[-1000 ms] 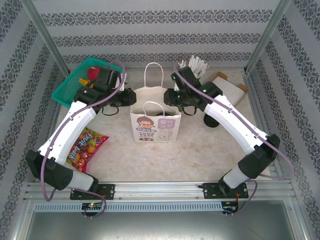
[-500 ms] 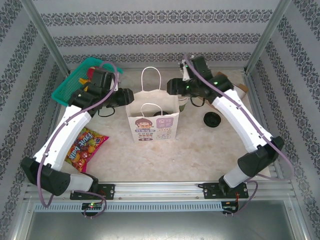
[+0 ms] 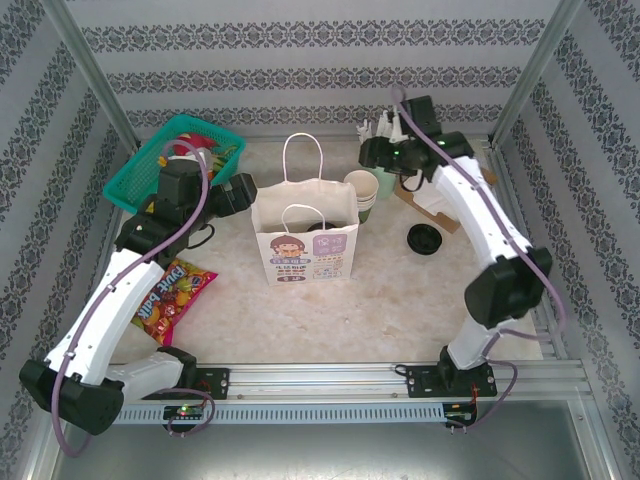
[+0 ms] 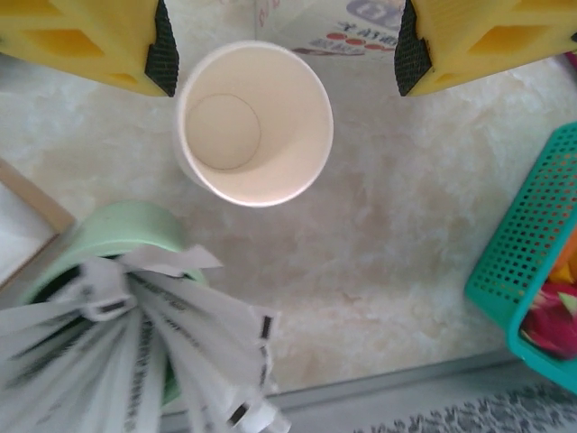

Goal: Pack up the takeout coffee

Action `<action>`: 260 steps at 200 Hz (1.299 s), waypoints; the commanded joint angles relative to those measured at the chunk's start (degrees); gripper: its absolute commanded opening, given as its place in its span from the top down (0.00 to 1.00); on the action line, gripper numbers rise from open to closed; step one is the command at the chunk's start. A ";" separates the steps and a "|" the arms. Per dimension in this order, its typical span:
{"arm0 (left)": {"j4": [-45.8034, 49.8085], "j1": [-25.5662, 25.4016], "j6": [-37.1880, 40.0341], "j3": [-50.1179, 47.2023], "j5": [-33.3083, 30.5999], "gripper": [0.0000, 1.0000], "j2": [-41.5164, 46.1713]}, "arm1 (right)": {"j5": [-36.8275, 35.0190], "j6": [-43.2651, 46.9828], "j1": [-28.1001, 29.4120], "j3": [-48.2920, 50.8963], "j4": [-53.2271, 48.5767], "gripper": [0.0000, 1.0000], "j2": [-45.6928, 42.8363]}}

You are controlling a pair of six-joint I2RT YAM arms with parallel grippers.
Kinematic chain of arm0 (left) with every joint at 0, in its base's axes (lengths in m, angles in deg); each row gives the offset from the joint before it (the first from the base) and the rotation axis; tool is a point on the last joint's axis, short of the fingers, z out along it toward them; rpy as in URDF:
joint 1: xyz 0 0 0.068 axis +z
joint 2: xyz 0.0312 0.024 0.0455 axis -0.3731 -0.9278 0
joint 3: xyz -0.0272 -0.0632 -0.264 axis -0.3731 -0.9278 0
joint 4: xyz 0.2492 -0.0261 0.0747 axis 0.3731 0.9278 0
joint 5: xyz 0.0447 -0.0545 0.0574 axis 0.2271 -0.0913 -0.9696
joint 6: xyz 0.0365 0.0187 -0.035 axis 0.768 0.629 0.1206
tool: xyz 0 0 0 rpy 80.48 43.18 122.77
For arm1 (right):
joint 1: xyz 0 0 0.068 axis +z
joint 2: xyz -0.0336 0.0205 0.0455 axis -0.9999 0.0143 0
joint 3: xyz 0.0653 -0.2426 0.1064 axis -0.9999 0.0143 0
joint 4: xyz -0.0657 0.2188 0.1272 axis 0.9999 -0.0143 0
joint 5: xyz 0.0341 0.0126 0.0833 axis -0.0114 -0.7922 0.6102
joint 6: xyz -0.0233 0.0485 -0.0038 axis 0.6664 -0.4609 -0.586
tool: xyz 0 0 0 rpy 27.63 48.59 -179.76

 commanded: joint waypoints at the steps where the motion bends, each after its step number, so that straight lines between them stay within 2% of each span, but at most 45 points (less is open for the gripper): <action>1: -3.20 0.78 -1.91 -0.10 -2.89 0.00 -0.36 | -1.37 -0.09 1.47 -4.44 0.15 0.33 3.46; 27: -2.04 0.91 -2.03 0.26 -3.19 0.00 -1.09 | -5.93 -1.09 1.68 -7.65 -0.28 0.33 7.35; 118: 0.25 1.47 -0.99 0.67 -5.68 0.00 -1.07 | -8.70 -0.99 0.71 -13.11 -1.68 0.27 14.56; 209: 0.59 1.79 -0.75 1.89 -5.05 0.01 -3.20 | -16.31 2.40 0.83 -16.34 -3.37 0.25 18.02; 260: 0.63 1.85 -0.88 2.36 -4.92 0.00 -3.85 | -17.67 6.60 0.84 -18.92 -5.37 0.42 20.48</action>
